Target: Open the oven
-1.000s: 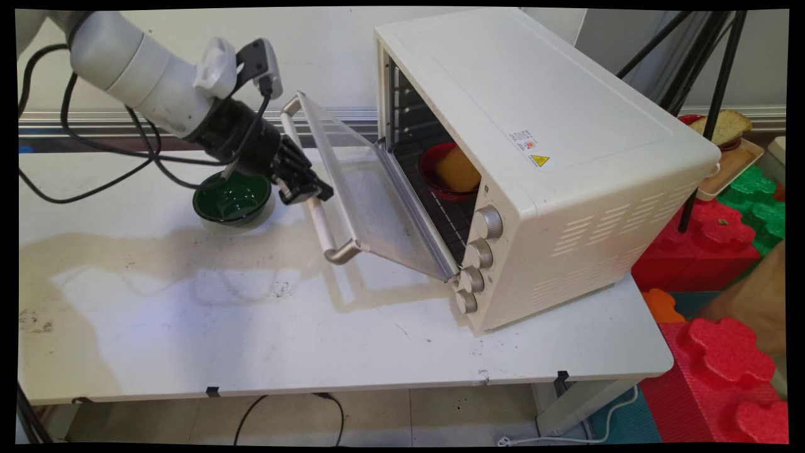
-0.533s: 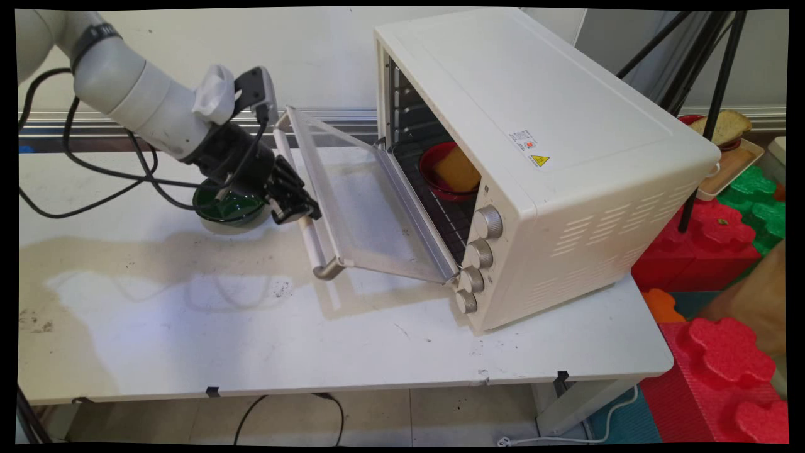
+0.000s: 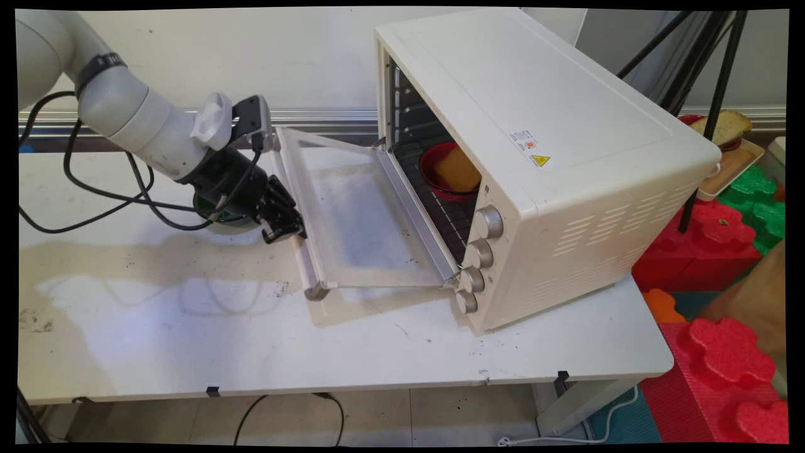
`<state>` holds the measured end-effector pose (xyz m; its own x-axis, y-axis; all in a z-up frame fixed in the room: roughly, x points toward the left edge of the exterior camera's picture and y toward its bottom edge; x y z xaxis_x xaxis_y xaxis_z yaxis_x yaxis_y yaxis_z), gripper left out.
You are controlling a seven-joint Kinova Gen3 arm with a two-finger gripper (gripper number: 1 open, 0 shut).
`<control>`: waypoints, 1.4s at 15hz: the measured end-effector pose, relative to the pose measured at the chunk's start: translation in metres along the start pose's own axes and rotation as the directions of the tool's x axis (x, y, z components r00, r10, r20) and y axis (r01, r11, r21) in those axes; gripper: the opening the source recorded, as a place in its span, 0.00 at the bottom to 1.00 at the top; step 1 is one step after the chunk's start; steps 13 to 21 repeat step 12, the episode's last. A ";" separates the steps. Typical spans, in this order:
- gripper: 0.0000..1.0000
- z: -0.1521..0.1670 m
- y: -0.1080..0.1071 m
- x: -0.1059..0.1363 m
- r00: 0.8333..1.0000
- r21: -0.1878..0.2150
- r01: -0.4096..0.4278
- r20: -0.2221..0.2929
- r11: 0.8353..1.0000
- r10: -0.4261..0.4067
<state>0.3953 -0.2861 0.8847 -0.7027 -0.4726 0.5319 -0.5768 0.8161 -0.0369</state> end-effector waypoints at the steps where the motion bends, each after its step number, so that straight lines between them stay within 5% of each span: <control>1: 0.00 0.001 0.000 -0.002 1.000 -0.002 -0.002 0.004 1.000 0.002; 21: 0.00 0.013 -0.005 -0.021 0.999 -0.003 -0.026 0.022 1.000 0.026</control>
